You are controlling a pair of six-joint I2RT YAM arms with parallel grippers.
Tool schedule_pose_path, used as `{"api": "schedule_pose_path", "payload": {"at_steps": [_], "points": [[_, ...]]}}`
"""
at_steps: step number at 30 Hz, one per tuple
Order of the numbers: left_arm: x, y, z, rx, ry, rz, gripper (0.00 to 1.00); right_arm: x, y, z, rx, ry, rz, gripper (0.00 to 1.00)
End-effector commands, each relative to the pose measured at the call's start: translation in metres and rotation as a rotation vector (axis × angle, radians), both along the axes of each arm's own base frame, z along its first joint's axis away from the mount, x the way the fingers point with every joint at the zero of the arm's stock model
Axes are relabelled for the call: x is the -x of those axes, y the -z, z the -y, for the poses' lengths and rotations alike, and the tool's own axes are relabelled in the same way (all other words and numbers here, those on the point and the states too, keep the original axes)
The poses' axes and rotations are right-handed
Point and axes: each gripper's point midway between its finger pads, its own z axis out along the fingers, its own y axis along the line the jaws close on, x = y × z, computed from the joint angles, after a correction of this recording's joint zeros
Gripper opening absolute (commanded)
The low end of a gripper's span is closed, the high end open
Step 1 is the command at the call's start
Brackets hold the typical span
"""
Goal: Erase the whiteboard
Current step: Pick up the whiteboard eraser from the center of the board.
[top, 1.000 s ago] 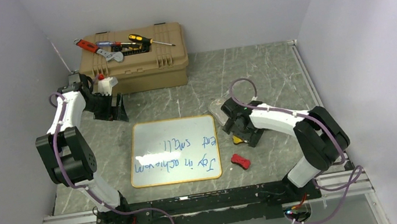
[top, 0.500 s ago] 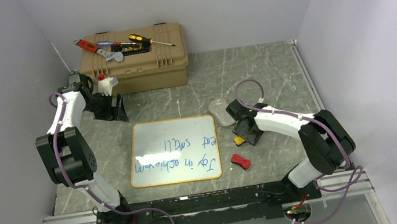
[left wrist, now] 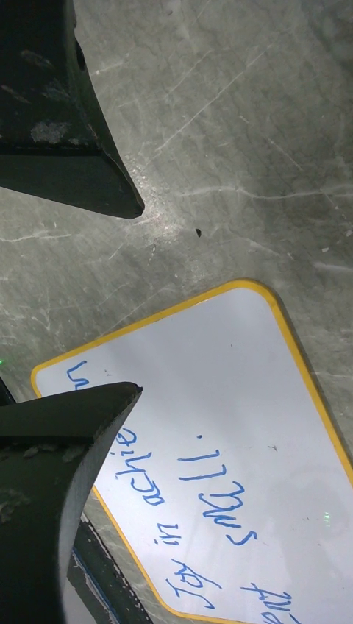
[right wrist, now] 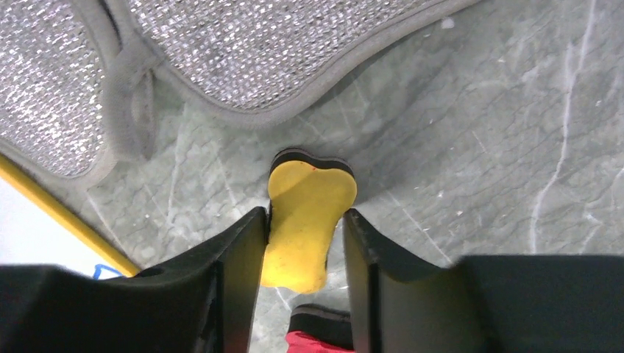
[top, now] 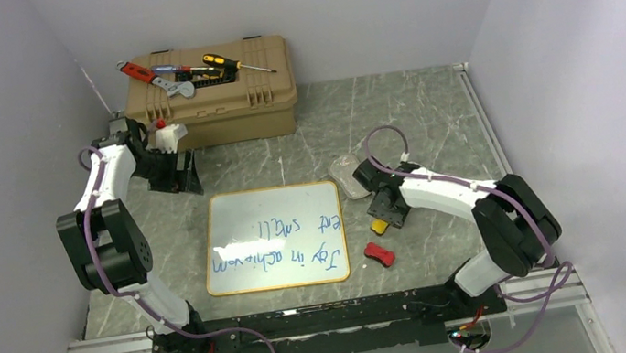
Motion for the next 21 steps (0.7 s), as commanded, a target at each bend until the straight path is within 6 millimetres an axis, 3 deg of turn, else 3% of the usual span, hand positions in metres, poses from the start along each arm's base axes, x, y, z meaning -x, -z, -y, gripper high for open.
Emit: {"api": "schedule_pose_path", "payload": {"at_steps": [1,2,4,10,16,18,21], "points": [[0.006,-0.001,0.004,0.008,0.027,0.007,0.88,-0.011,-0.017,-0.018,-0.045,-0.035,0.034,0.59],[0.007,0.000,0.004,0.011,0.029,0.001,0.87,-0.012,-0.020,-0.021,-0.047,-0.039,0.037,0.67],[0.009,0.002,0.005,0.011,0.033,-0.005,0.87,-0.014,-0.023,-0.026,-0.041,-0.051,0.039,0.71],[0.016,0.010,0.001,-0.014,0.051,-0.013,0.87,-0.011,-0.014,-0.028,-0.037,-0.058,0.022,0.54],[0.027,0.018,0.001,-0.020,0.075,-0.039,0.87,-0.002,0.001,-0.025,0.004,-0.081,-0.055,0.55],[0.031,0.022,0.002,-0.019,0.078,-0.046,0.87,0.002,0.003,-0.023,0.016,-0.087,-0.072,0.60],[0.035,0.026,0.003,-0.016,0.080,-0.053,0.87,0.005,-0.002,-0.023,0.013,-0.089,-0.062,0.75]]}}
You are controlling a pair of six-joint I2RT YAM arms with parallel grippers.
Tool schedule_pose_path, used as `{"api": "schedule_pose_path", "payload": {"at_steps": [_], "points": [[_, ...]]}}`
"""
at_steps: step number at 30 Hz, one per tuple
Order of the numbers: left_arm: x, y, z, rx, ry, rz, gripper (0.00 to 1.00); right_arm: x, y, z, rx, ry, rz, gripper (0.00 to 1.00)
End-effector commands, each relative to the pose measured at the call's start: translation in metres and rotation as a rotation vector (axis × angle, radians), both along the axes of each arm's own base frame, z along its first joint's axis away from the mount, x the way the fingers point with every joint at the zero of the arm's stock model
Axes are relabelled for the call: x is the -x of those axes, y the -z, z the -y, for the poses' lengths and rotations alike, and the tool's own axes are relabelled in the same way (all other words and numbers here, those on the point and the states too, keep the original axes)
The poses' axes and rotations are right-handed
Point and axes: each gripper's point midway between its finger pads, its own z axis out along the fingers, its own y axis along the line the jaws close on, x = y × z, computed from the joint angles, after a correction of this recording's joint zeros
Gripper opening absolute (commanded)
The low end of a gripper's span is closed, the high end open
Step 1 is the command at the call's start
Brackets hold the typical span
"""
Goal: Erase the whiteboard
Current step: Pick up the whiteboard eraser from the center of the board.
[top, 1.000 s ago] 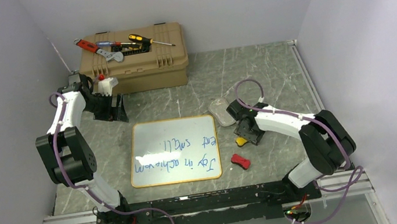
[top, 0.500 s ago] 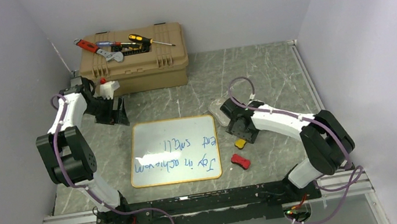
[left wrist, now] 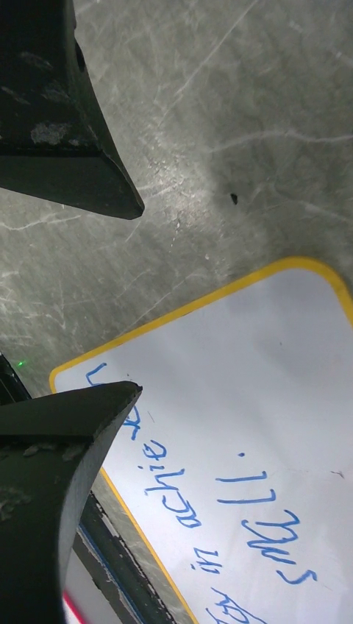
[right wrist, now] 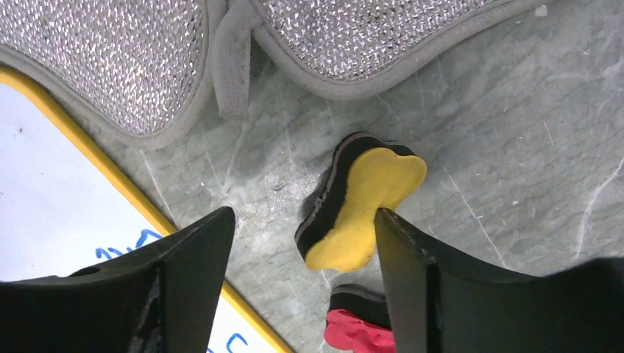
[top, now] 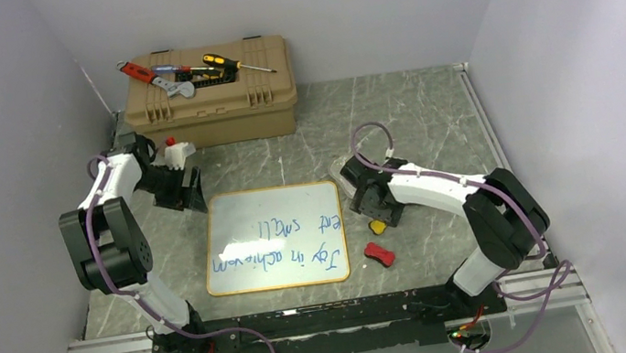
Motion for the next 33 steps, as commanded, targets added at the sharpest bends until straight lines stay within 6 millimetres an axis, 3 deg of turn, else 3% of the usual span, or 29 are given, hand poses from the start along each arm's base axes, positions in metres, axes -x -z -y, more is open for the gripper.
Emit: {"api": "schedule_pose_path", "payload": {"at_steps": [1,6,10,15,21,25,33], "points": [[0.004,-0.006,0.002,-0.003,0.031,0.038,0.87,0.012,0.001,0.007,0.030,-0.014,-0.036,0.76],[0.001,-0.007,0.002,0.000,0.030,0.040,0.87,0.004,-0.029,0.008,0.016,-0.004,0.031,0.75],[-0.001,-0.007,0.003,0.010,0.026,0.041,0.86,0.004,-0.037,0.009,0.023,0.001,0.028,0.73],[0.000,-0.005,0.003,0.008,0.025,0.037,0.86,0.006,-0.033,0.008,0.008,0.003,0.024,0.72],[0.000,-0.007,0.003,0.008,0.028,0.038,0.86,0.016,-0.006,0.009,-0.004,0.058,-0.026,0.72],[0.000,-0.008,0.002,0.006,0.030,0.036,0.86,0.012,0.003,0.011,-0.015,0.085,-0.023,0.71],[-0.002,-0.011,0.002,0.006,0.029,0.037,0.86,0.003,0.007,0.013,-0.009,0.084,-0.008,0.48]]}}
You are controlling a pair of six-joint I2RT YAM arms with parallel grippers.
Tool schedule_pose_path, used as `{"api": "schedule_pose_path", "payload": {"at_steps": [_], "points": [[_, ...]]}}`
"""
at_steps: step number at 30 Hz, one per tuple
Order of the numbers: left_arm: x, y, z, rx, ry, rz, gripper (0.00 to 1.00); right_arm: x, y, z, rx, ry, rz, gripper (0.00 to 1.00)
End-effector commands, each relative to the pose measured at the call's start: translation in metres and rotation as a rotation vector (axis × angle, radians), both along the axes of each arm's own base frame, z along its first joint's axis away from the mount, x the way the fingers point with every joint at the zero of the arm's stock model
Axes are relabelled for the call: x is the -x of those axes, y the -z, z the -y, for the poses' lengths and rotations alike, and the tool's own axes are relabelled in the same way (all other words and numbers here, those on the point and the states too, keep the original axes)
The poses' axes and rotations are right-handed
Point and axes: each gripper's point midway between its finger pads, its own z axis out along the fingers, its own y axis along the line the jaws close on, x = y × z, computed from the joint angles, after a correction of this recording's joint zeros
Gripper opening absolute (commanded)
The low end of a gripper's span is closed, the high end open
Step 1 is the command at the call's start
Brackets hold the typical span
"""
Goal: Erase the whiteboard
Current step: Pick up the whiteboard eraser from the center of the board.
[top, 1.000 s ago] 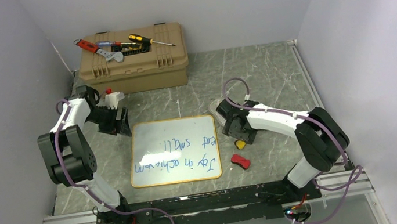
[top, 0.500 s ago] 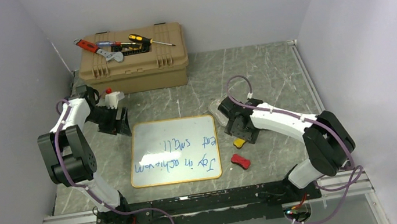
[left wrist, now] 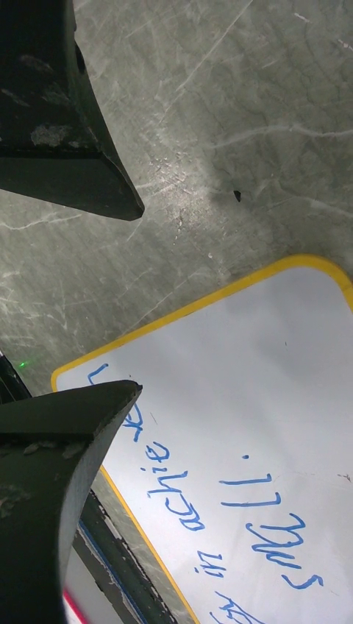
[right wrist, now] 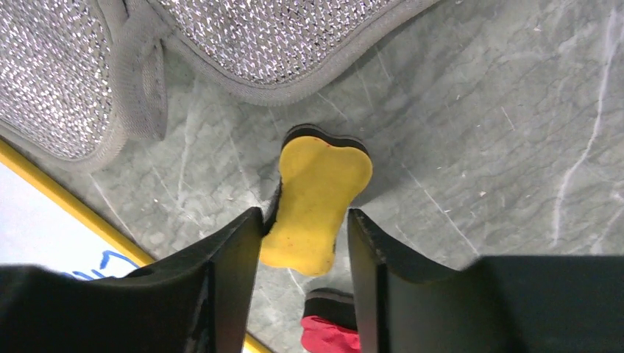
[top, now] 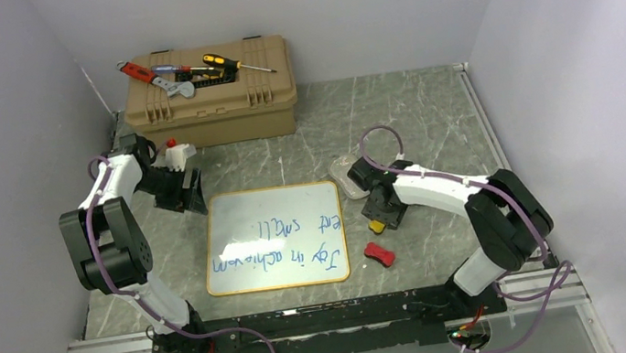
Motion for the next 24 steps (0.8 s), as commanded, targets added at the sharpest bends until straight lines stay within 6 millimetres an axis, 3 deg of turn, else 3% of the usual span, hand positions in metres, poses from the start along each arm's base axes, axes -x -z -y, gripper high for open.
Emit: {"api": "schedule_pose_path", "payload": {"at_steps": [1,3,8,12,17,21,24], "points": [[-0.008,-0.015,0.001,0.003,0.022,0.054,0.86,-0.010,-0.001,-0.001,-0.003,0.012,0.035,0.44],[-0.006,-0.009,-0.001,-0.006,0.027,0.041,0.85,-0.010,-0.002,0.000,-0.004,0.005,0.041,0.35],[0.007,0.002,0.004,0.020,0.058,-0.004,0.81,-0.016,-0.009,-0.001,0.018,-0.065,0.056,0.00],[0.023,0.007,0.016,0.077,0.087,-0.036,0.83,-0.019,-0.028,-0.025,0.016,-0.225,0.106,0.00],[0.031,0.021,0.023,0.093,0.097,-0.050,0.86,-0.018,-0.057,-0.084,-0.061,-0.466,0.187,0.00],[0.031,0.040,0.028,0.078,0.081,-0.086,0.83,-0.024,-0.059,-0.130,-0.094,-0.612,0.190,0.00],[0.028,0.055,0.031,0.039,0.072,-0.095,0.73,-0.033,-0.054,-0.159,-0.075,-0.688,0.180,0.00]]}}
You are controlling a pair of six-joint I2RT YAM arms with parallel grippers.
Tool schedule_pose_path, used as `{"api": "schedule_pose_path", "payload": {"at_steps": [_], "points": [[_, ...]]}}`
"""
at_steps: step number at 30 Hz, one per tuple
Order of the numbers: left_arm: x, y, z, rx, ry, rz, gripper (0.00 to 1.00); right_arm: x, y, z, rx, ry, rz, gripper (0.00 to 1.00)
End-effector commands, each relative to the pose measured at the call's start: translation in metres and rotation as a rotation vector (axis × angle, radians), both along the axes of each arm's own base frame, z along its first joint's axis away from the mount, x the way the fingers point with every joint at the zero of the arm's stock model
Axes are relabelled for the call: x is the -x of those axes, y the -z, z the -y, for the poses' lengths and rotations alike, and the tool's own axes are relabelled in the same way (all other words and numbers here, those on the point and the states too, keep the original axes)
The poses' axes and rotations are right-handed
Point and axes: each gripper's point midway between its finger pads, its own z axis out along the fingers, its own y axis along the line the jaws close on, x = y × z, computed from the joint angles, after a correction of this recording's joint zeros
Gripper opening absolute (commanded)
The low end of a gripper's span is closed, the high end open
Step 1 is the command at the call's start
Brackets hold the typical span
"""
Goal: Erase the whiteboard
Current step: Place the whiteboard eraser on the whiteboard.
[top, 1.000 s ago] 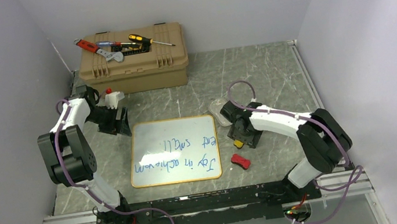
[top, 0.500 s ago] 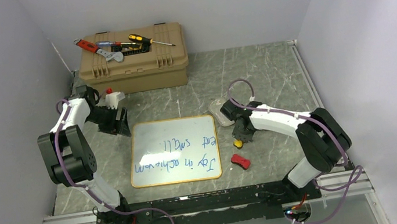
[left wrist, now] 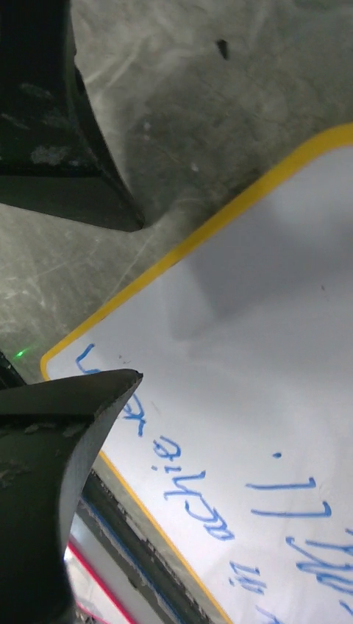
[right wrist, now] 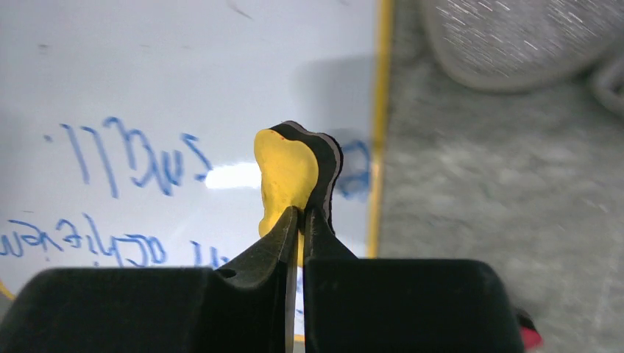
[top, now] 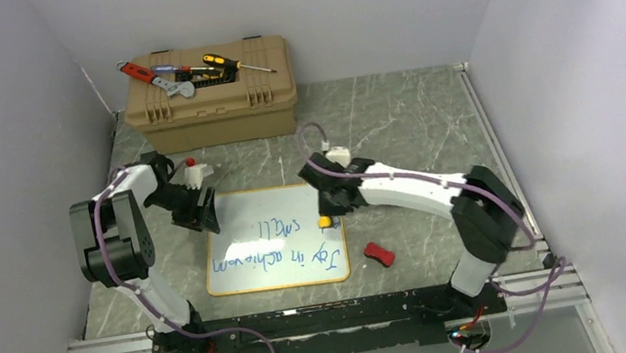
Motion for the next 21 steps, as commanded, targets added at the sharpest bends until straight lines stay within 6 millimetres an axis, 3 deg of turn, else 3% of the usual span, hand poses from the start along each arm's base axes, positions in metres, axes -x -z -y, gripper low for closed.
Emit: {"api": "schedule_pose_path", "payload": {"at_steps": [1,4,8,10,12,14,15,17,21], "points": [[-0.008,0.019,0.009,-0.027,0.001,0.007,0.68,-0.020,0.002,-0.051,0.002,-0.156,0.038,0.00],[-0.006,0.032,0.008,-0.085,0.011,-0.005,0.56,-0.024,0.018,-0.069,0.016,-0.189,0.015,0.00],[0.000,0.041,0.001,-0.137,0.019,-0.021,0.48,-0.023,0.027,-0.076,0.024,-0.193,-0.008,0.01],[0.002,0.043,0.000,-0.142,0.025,-0.021,0.47,-0.020,0.025,-0.075,0.021,-0.205,-0.002,0.14],[0.004,0.043,0.000,-0.142,0.028,-0.025,0.46,-0.018,0.022,-0.071,0.031,-0.221,-0.002,0.34],[0.004,0.043,0.001,-0.136,0.028,-0.029,0.46,-0.020,0.015,-0.064,0.068,-0.210,0.014,0.68],[0.003,0.043,0.002,-0.133,0.026,-0.031,0.46,-0.022,0.010,-0.062,0.079,-0.203,0.028,0.75],[0.002,0.042,0.002,-0.128,0.024,-0.028,0.46,-0.024,-0.002,-0.063,0.071,-0.203,0.062,0.82],[0.001,0.039,0.003,-0.123,0.022,-0.024,0.45,-0.026,-0.019,-0.074,0.038,-0.200,0.089,0.85]]}}
